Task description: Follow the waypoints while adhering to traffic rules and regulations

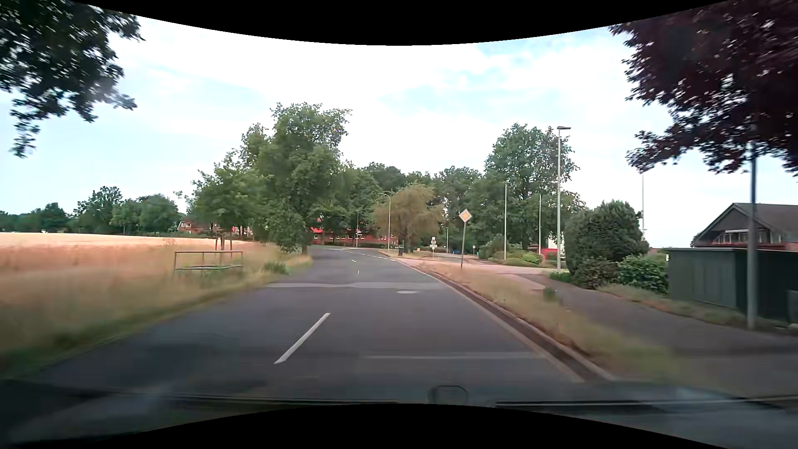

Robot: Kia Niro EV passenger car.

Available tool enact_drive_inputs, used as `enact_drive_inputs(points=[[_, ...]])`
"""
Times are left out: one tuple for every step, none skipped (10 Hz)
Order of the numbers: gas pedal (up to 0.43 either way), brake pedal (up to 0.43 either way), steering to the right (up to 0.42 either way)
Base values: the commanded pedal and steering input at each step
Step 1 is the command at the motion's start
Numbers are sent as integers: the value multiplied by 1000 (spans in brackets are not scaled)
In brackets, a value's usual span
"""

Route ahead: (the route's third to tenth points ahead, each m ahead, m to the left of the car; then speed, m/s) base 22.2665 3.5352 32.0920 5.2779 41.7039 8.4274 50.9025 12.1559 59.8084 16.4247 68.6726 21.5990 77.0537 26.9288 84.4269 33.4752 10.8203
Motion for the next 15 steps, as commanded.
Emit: enact_drive_inputs(points=[[138,0,-24],[138,0,-24],[138,0,-26],[138,0,-30],[138,0,-30],[138,0,-31],[138,0,-34],[138,0,-36],[138,0,-35],[138,0,-36],[138,0,-36],[138,0,-36],[138,0,-36],[138,0,-36],[138,0,-36]])
